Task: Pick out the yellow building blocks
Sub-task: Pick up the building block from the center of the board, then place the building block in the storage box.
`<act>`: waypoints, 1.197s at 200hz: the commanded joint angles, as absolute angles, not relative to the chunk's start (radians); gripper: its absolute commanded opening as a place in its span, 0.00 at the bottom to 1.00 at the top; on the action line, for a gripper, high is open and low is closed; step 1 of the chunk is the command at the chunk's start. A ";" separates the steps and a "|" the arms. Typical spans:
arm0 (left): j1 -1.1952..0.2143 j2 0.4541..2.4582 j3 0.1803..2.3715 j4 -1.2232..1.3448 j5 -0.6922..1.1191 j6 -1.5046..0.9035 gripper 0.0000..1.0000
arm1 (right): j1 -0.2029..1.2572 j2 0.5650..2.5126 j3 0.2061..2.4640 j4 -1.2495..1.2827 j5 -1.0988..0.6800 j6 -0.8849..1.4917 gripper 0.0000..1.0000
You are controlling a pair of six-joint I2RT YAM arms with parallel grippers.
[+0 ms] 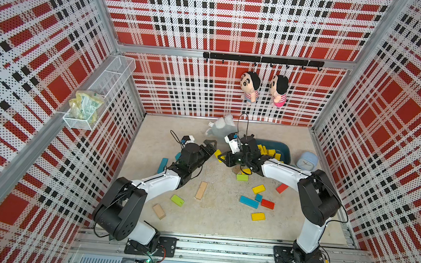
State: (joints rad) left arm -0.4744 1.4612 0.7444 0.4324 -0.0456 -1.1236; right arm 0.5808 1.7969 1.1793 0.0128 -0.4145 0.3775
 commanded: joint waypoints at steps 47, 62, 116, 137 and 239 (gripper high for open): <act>-0.446 1.445 0.772 0.467 -0.104 -1.013 0.98 | 0.413 1.565 1.073 -0.159 -0.178 0.404 0.00; -0.442 1.469 0.776 0.453 -0.094 -1.016 0.96 | 0.394 1.581 1.091 -0.213 -0.108 0.417 0.00; -0.467 1.543 0.833 0.359 -0.115 -1.029 0.90 | 0.372 1.717 1.192 -0.270 -0.057 0.491 0.00; -0.477 1.569 0.876 0.302 -0.134 -1.014 0.90 | 0.369 1.779 1.223 -0.271 -0.047 0.499 0.00; -0.511 1.768 1.127 0.091 -0.117 -0.847 0.83 | 0.356 1.790 1.232 -0.283 0.008 0.481 0.42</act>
